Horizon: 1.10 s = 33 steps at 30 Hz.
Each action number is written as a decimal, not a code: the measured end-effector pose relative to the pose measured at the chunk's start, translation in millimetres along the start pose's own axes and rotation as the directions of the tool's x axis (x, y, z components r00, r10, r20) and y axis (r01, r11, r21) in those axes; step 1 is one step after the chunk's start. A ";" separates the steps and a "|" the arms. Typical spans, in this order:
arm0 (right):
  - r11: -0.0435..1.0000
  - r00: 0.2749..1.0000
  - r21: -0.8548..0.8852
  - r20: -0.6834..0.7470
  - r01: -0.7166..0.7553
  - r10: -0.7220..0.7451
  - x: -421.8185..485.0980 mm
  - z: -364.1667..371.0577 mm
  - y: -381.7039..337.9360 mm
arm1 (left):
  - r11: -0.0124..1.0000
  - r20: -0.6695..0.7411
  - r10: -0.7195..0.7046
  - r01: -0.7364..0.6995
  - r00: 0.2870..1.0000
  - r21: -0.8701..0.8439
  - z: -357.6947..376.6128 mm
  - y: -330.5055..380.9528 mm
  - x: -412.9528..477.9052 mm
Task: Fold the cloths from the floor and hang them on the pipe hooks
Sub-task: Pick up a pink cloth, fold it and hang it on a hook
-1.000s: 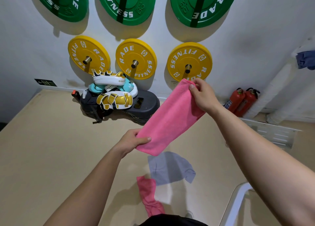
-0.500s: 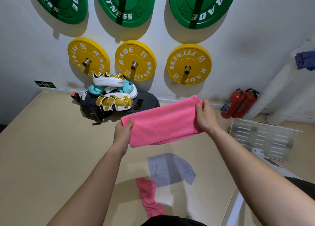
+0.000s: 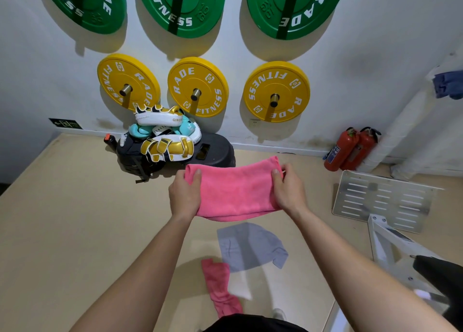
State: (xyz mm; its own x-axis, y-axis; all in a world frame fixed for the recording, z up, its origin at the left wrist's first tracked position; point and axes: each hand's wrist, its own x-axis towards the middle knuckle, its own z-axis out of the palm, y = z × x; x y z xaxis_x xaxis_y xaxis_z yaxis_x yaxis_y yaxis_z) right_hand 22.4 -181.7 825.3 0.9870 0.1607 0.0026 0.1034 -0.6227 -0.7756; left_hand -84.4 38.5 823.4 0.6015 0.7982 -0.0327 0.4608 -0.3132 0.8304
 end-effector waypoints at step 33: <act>0.981 0.741 0.005 0.655 0.194 -0.150 -25.5 26.9 -31.8 | 0.927 0.520 0.349 -0.369 0.780 -0.068 -41.3 24.2 -1.0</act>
State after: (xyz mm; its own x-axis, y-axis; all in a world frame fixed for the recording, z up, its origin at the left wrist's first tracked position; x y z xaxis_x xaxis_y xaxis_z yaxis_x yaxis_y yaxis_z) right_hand -9.3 -145.4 832.9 0.6350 0.7137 -0.2956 0.2924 -0.5762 -0.7632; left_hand -100.9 51.3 866.5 0.9690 0.2458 -0.0250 0.1607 -0.5503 0.8193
